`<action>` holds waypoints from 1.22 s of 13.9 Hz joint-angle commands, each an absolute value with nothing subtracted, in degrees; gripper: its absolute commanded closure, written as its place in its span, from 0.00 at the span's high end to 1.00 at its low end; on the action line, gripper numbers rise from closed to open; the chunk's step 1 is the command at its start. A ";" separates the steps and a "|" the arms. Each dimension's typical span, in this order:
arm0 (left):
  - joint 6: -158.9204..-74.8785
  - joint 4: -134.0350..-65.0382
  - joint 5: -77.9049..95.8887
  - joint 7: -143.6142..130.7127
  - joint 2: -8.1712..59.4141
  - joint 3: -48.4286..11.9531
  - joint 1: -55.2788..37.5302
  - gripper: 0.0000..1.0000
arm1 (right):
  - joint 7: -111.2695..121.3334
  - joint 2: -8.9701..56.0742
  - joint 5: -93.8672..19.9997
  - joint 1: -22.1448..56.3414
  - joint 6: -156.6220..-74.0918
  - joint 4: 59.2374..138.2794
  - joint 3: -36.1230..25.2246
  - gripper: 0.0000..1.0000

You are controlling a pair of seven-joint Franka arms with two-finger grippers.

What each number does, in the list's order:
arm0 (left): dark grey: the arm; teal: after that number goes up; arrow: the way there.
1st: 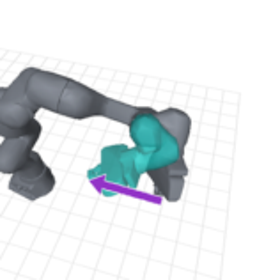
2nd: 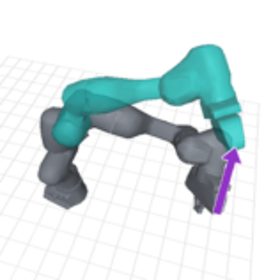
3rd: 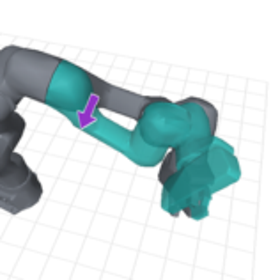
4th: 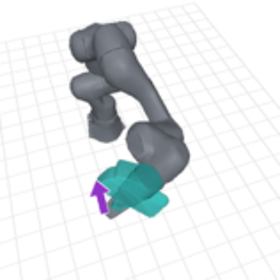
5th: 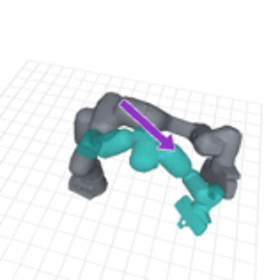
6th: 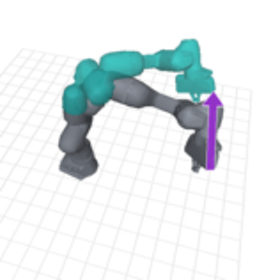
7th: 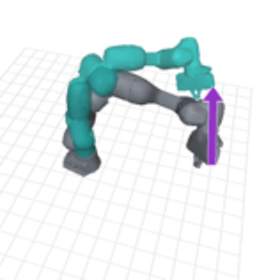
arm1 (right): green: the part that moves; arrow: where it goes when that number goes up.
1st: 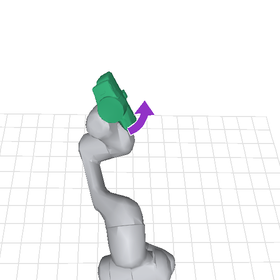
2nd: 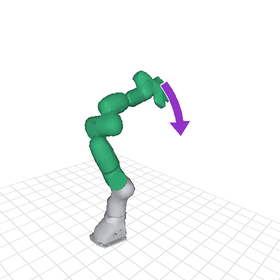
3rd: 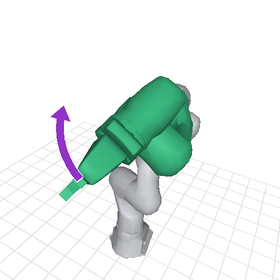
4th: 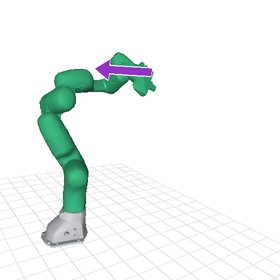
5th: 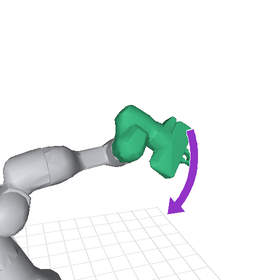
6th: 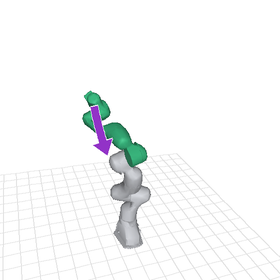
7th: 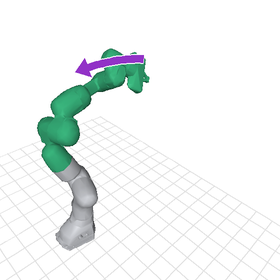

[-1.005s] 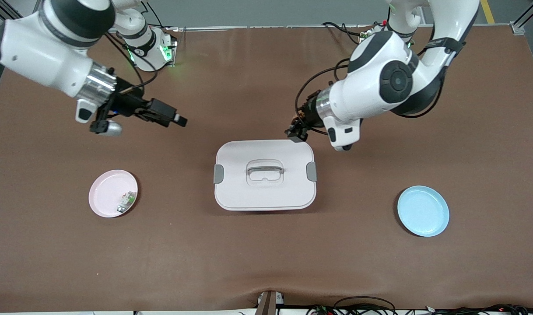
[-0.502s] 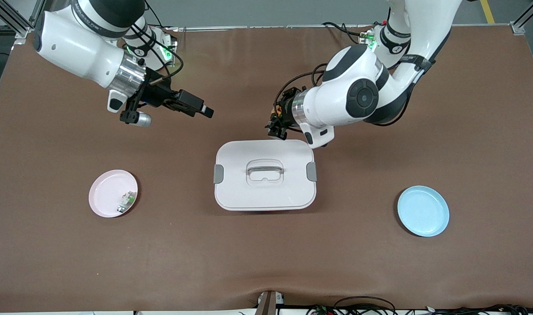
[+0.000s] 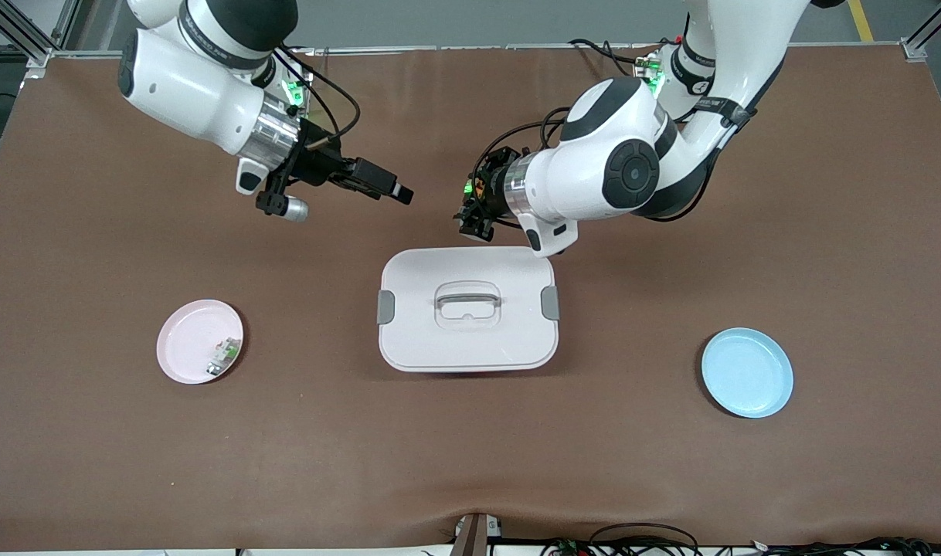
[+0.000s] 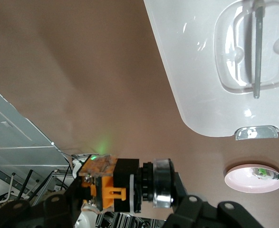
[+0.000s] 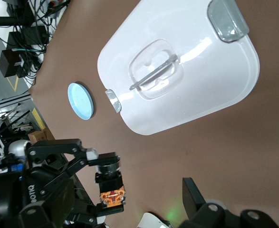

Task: Transfer orange switch to right arm and place
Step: 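Close the right gripper on the switch held by the left gripper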

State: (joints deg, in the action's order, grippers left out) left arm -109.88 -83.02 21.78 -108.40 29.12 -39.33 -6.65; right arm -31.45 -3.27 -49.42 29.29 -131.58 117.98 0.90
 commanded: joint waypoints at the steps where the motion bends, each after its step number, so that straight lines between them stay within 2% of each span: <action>1: -109.42 -82.00 22.94 -108.55 29.27 -39.46 -6.85 0.00 | -32.70 -3.87 -53.24 30.67 -131.92 119.79 0.35 1.00; 3: -109.51 -82.00 23.20 -108.37 29.70 -39.46 -6.86 0.00 | -32.61 -4.04 -57.03 32.07 -132.27 120.15 0.35 1.00; 11: -111.80 -82.09 25.58 -105.73 29.88 -39.46 -6.86 0.00 | -31.82 -2.99 -57.13 37.87 -137.01 119.71 0.26 1.00; 17: -111.88 -82.09 25.58 -105.73 29.88 -39.46 -7.29 0.00 | -32.43 0.43 -57.13 40.08 -141.59 117.87 0.26 1.00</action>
